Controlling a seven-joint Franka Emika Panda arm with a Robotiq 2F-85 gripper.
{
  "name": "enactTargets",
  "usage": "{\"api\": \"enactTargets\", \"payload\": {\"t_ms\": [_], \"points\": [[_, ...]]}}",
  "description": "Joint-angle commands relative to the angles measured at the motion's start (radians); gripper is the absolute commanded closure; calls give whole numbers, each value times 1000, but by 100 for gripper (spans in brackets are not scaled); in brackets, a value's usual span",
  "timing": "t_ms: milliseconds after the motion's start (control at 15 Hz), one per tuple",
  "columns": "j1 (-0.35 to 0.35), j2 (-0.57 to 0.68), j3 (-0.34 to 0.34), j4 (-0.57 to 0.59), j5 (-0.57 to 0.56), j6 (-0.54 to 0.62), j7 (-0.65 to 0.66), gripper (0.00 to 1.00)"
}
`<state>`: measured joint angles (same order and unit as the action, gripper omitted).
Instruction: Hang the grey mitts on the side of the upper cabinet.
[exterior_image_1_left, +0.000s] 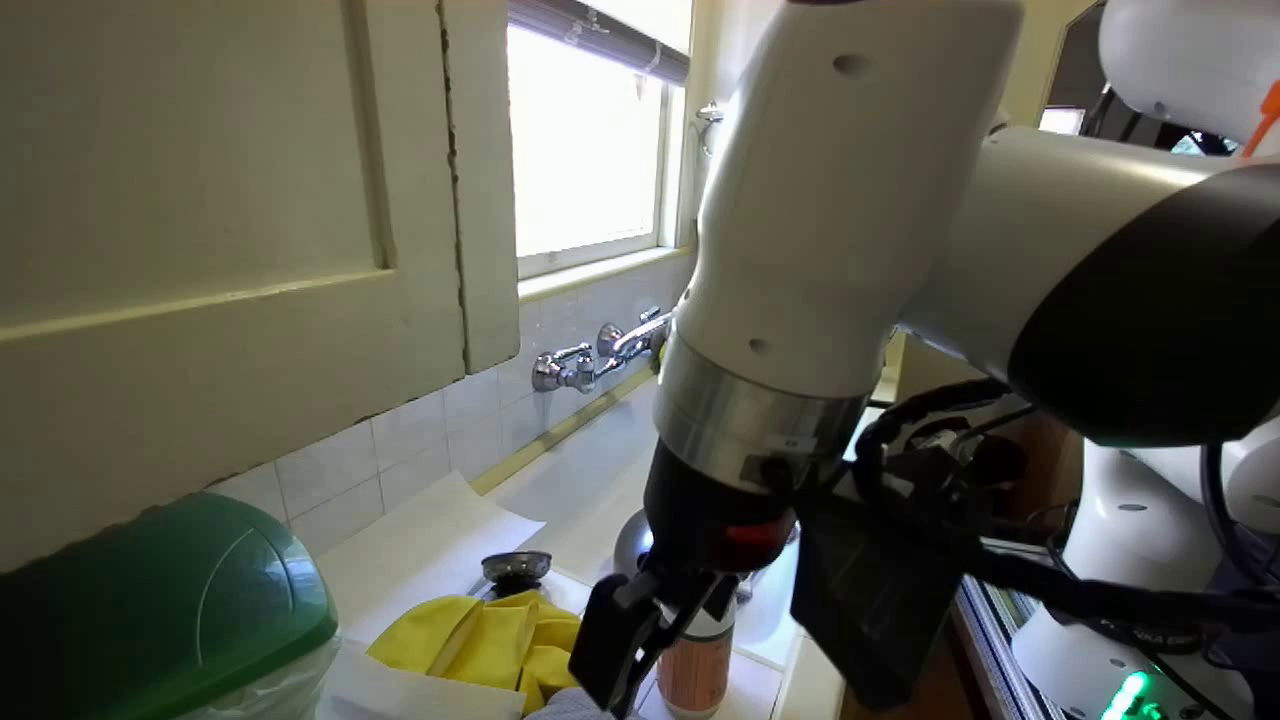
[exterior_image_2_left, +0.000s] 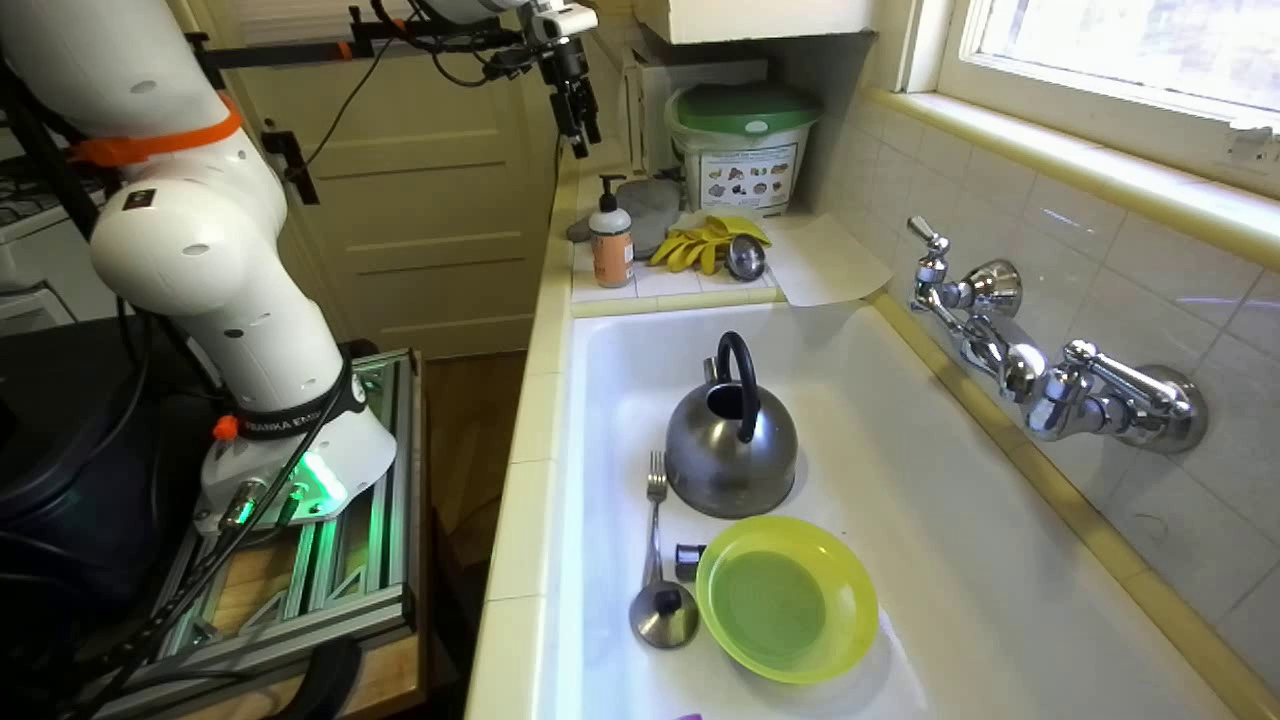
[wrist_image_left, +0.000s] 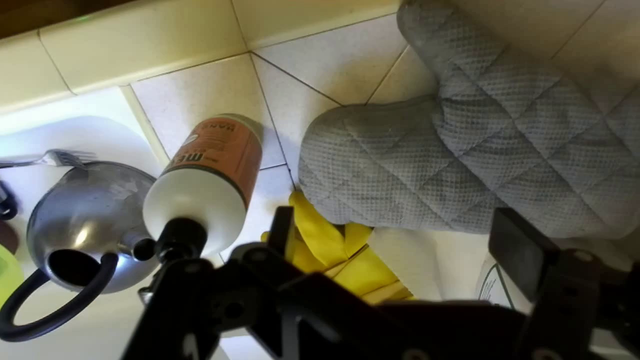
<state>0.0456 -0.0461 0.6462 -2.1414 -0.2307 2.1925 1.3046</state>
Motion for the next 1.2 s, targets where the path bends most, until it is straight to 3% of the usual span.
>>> {"api": "enactTargets", "payload": {"t_ms": [0,533,1133], "points": [[97,28,-92,16,-10,-1,7,0],[126,77,-112,52,-28,7,29,0],[396,419,-297,323,-209,56,87,0]]}}
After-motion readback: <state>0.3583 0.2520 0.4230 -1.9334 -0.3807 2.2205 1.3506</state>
